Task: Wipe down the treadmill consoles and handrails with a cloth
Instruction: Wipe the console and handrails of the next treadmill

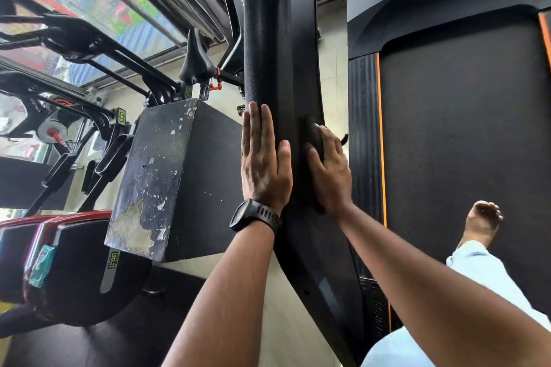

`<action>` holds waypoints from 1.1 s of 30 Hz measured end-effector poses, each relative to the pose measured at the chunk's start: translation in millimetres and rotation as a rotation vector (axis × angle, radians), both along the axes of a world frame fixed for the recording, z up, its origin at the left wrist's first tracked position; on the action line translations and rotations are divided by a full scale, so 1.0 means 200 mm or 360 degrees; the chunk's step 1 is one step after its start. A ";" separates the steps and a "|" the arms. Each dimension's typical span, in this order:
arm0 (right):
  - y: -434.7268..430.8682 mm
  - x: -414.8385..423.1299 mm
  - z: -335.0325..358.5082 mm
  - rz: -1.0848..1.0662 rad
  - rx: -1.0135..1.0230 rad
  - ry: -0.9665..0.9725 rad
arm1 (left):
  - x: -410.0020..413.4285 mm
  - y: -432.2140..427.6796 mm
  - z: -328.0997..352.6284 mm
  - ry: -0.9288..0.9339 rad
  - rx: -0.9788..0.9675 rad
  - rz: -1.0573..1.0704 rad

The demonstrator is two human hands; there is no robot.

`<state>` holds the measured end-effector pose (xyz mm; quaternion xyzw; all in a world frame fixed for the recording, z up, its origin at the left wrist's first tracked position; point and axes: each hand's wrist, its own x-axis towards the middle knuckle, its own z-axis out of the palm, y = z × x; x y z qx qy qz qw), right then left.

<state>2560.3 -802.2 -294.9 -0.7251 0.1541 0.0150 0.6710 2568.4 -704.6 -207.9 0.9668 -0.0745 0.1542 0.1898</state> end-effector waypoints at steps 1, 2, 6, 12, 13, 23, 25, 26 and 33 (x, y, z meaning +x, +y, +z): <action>-0.01 0.02 -0.05 0.0023 0.0011 0.0187 | 0.00 0.00 0.00 -0.0009 0.0000 0.0008; 0.00 0.01 -0.07 0.0028 0.0032 0.0348 | 0.00 0.00 0.00 -0.0013 -0.0003 0.0012; 0.06 -0.13 -0.02 -0.0060 0.0053 0.0157 | 0.01 0.01 0.00 -0.0015 -0.0014 0.0000; 0.01 0.07 -0.10 -0.0031 0.0009 0.0303 | 0.01 0.00 0.00 -0.0031 -0.0006 -0.0015; 0.01 0.06 -0.11 -0.0021 0.0009 0.0408 | 0.01 0.00 0.00 -0.0034 -0.0008 -0.0017; -0.02 0.14 -0.18 0.0000 0.0019 0.0468 | 0.01 0.00 0.00 -0.0041 -0.0013 -0.0016; -0.01 0.08 -0.17 -0.0004 0.0025 0.0462 | 0.01 0.01 0.00 -0.0037 -0.0021 -0.0017; 0.00 0.06 -0.16 -0.0024 0.0033 0.0346 | 0.01 0.01 0.00 -0.0035 -0.0023 -0.0019; -0.02 0.17 -0.21 0.0031 -0.0030 0.0585 | 0.01 0.00 0.00 -0.0029 -0.0043 -0.0020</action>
